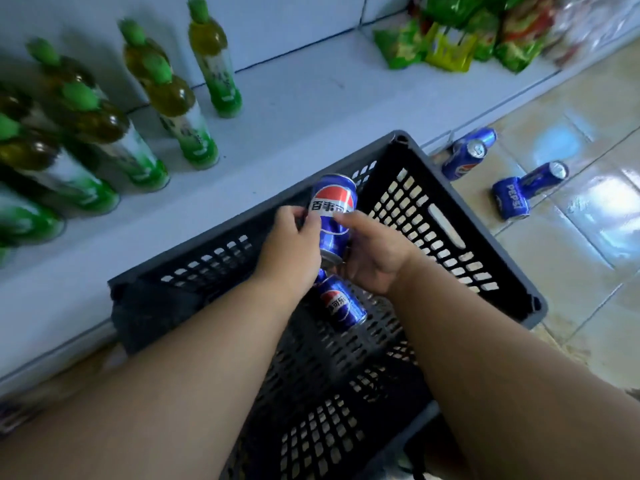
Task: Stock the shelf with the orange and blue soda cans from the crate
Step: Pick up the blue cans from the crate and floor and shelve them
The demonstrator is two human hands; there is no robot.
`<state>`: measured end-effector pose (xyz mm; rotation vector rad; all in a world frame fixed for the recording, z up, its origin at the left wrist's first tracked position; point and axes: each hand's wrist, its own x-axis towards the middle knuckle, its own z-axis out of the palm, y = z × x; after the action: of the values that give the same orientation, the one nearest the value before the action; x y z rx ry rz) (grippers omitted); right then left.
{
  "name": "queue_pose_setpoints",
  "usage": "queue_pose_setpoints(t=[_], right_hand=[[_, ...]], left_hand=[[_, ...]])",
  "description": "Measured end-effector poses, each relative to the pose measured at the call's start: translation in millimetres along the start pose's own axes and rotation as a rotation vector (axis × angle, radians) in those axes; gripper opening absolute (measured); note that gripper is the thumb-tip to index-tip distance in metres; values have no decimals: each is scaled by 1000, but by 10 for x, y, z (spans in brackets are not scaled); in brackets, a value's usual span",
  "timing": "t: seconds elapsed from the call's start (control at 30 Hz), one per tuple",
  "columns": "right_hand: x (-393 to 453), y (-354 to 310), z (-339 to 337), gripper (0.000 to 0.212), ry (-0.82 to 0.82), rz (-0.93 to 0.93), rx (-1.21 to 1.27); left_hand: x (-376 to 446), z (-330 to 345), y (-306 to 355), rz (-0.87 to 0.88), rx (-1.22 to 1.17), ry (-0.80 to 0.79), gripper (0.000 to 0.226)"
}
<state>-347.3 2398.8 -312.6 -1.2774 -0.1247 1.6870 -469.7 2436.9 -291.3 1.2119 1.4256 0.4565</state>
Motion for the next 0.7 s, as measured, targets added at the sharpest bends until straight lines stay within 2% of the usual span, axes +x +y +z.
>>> queue_pose_setpoints(t=[0.1, 0.23, 0.37, 0.5, 0.7], right_hand=[[-192, -266, 450, 66, -32, -108, -65], [-557, -633, 1016, 43, -86, -276, -185], [-979, -927, 1509, 39, -195, -455, -236], [-1317, -1057, 1978, 35, -253, -602, -256], [-1718, -1199, 2606, 31, -169, -763, -366]], left_hand=[[-172, -219, 350, 56, -58, 119, 20], [-436, -608, 851, 160, -171, 196, 17], [-702, -1057, 1303, 284, -355, 180, 24], [-917, -1408, 1575, 374, -522, 143, 21], [-1247, -1740, 1906, 495, -624, 163, 18]])
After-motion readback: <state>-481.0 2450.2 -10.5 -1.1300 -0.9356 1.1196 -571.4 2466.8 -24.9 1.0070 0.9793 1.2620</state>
